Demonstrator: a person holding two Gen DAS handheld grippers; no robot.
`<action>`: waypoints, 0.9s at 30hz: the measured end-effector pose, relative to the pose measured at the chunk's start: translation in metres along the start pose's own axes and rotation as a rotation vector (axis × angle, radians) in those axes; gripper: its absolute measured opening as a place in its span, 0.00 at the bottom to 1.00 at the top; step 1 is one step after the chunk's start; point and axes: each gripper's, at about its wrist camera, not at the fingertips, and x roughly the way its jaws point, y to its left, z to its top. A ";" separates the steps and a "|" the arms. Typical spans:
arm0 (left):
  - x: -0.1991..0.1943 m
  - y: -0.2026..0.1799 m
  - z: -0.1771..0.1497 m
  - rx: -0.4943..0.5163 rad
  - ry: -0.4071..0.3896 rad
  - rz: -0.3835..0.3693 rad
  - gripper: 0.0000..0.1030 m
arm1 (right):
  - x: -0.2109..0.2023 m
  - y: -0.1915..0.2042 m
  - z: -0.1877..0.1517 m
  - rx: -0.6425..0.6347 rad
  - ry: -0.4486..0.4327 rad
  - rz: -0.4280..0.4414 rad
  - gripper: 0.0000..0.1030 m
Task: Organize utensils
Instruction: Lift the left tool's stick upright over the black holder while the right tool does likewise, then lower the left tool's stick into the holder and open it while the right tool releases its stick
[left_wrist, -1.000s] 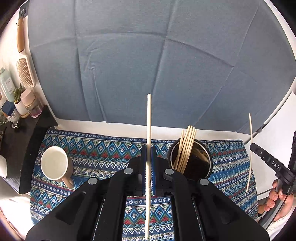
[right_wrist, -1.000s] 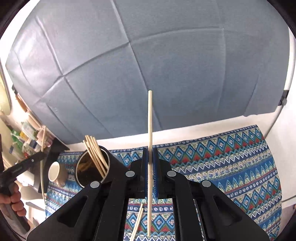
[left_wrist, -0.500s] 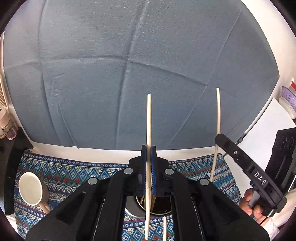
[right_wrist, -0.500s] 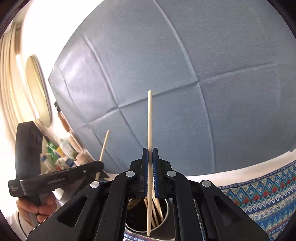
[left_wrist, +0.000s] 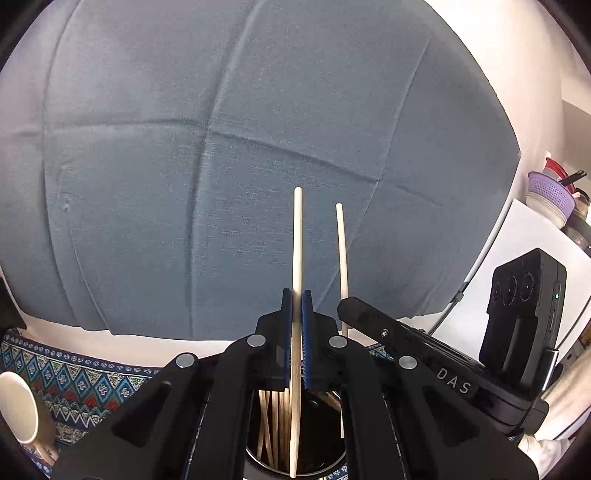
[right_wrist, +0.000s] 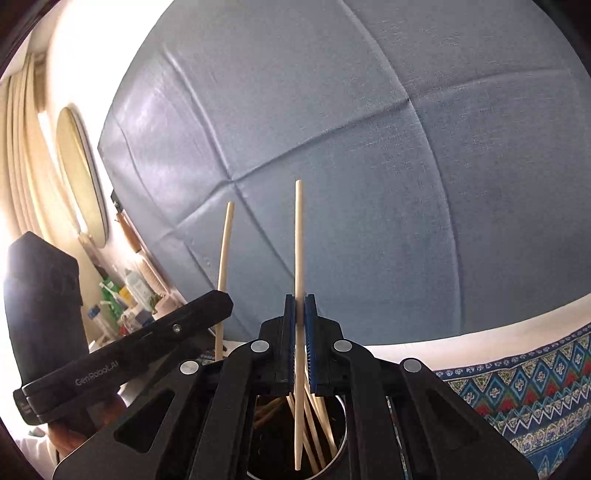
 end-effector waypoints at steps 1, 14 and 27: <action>0.001 0.005 -0.002 -0.009 -0.008 0.004 0.05 | 0.004 0.000 -0.002 0.002 0.001 -0.001 0.05; 0.011 0.015 -0.037 -0.036 -0.005 0.029 0.04 | 0.011 -0.004 -0.023 -0.026 0.039 -0.015 0.05; 0.000 0.016 -0.064 -0.015 0.053 0.057 0.05 | -0.004 0.005 -0.049 -0.070 0.079 -0.040 0.07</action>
